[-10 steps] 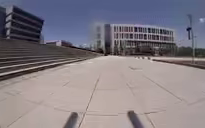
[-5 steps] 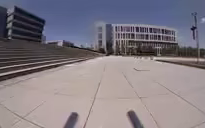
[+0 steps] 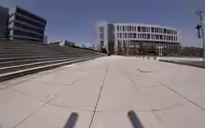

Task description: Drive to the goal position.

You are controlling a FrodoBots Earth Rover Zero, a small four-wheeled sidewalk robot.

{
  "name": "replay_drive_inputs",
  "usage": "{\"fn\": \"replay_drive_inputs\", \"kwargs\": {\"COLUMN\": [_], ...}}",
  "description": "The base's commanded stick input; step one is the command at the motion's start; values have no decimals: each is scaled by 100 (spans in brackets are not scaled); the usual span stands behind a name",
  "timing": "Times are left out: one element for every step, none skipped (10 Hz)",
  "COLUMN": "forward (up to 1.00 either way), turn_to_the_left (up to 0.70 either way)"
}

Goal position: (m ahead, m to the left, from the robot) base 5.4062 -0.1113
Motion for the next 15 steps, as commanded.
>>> {"fn": "replay_drive_inputs", "kwargs": {"forward": [70,70,70,70,70,70,70,70,70,70,70,70,70,70,70], "turn_to_the_left": [-27,-18,0,0,0,0,0,0,0,0,0,0,0,0,0]}}
